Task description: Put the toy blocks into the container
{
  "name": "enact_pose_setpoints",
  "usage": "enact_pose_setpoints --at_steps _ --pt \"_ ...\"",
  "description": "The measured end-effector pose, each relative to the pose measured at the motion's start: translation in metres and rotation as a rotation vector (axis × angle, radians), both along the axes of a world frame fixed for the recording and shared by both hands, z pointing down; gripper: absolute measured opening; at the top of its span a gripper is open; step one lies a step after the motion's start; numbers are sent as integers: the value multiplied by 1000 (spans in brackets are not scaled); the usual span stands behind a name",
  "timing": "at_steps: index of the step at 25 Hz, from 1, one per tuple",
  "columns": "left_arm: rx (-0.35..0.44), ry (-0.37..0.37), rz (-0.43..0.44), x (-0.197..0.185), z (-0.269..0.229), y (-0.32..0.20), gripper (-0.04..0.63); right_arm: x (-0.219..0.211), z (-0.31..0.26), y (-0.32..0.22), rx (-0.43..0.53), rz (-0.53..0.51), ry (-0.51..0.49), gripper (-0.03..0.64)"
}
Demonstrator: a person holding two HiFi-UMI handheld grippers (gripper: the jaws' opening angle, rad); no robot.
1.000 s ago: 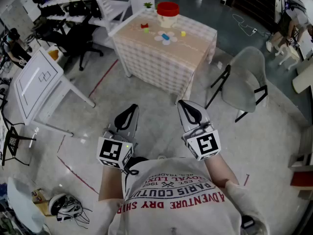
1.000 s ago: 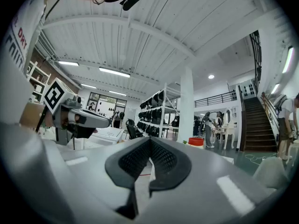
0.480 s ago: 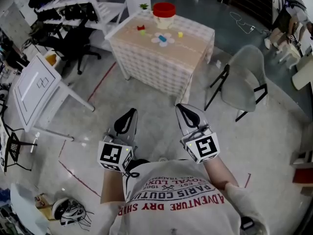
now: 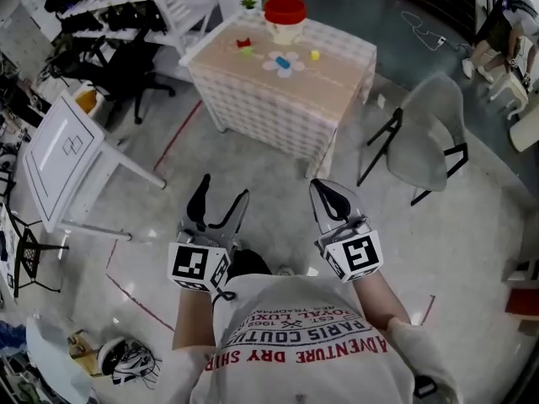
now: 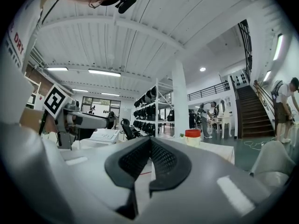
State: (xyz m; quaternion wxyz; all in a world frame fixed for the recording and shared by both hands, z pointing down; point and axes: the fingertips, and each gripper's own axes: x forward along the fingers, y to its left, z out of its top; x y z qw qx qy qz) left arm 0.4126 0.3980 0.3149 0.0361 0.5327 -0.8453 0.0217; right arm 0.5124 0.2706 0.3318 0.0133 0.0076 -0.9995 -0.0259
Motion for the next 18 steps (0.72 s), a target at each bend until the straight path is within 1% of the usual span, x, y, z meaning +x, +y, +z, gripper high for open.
enact_pose_setpoints --at_steps 4,8,12,18 --pt "-33 5 8 -32 8 -5 324 -29 7 -9 -17 19 16 2" --pt "-39 10 32 -79 18 -16 324 -73 12 -15 -2 40 30 2" --pt "-46 24 75 -140 25 -31 324 -129 18 -23 14 72 60 2" --pt "-42 53 137 -256 27 -48 324 -234 15 -38 26 139 98 2"
